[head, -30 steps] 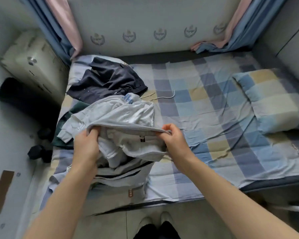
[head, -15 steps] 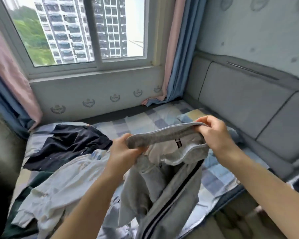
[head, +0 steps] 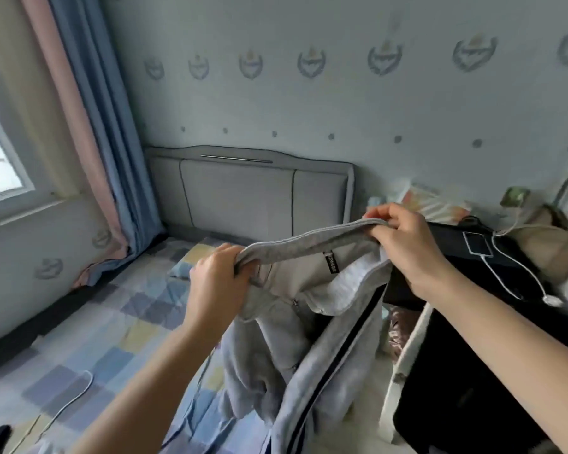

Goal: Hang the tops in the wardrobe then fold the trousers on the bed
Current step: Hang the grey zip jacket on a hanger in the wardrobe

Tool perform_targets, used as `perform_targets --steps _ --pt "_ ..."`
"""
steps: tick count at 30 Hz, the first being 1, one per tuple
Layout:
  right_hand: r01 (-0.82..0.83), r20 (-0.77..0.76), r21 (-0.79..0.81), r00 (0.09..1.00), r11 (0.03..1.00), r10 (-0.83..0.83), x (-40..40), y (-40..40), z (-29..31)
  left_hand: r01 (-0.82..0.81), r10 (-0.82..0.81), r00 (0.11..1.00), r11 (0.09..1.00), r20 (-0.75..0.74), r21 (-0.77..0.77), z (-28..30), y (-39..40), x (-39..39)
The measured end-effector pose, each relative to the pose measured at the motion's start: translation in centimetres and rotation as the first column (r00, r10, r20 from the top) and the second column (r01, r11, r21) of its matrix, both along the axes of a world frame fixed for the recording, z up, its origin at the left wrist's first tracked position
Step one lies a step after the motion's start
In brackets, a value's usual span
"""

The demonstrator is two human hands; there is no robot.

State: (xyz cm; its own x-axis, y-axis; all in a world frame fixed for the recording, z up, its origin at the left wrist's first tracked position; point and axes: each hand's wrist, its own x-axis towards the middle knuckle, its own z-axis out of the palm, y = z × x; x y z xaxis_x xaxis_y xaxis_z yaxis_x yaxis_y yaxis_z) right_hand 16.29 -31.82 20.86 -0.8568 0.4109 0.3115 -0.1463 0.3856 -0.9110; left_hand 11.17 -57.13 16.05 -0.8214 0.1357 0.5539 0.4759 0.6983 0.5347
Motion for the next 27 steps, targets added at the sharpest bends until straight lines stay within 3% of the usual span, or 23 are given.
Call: perform_targets --steps 2,4,11,17,20,24,25,27 --pt "0.072 -0.030 0.021 0.997 0.997 -0.072 1.5 3.8 0.7 0.060 -0.078 0.983 0.992 -0.164 -0.115 0.5 4.1 -0.1" --pt "0.134 -0.066 0.051 0.989 0.990 -0.130 3.1 8.2 1.4 0.122 -0.151 0.960 0.984 -0.236 -0.132 1.2 9.0 0.2" --pt "0.384 -0.112 0.173 0.923 0.907 -0.369 9.6 23.0 3.7 0.407 -0.391 0.897 0.912 -0.205 0.045 2.8 27.3 1.7" --pt "0.520 0.021 0.334 0.830 0.786 -0.558 16.9 33.2 4.0 0.586 -0.582 0.794 0.810 -0.177 -0.037 3.8 39.9 3.9" --pt "0.570 0.131 0.441 0.723 0.693 -0.679 20.8 37.1 3.4 0.647 -0.651 0.752 0.759 -0.104 -0.072 4.0 45.5 5.4" --pt "0.558 0.407 0.618 0.377 0.554 -0.832 24.7 41.0 1.2 0.751 -0.751 0.660 0.660 -0.004 0.018 4.2 52.3 7.3" --pt "0.598 0.474 0.567 0.325 0.567 -0.818 25.1 41.5 0.7 0.786 -0.788 0.615 0.615 0.022 0.070 4.1 53.8 7.6" --pt "0.752 0.584 0.291 0.351 0.592 -0.732 25.5 42.2 -0.3 0.826 -0.840 0.533 0.543 0.103 0.148 4.1 56.3 7.8"
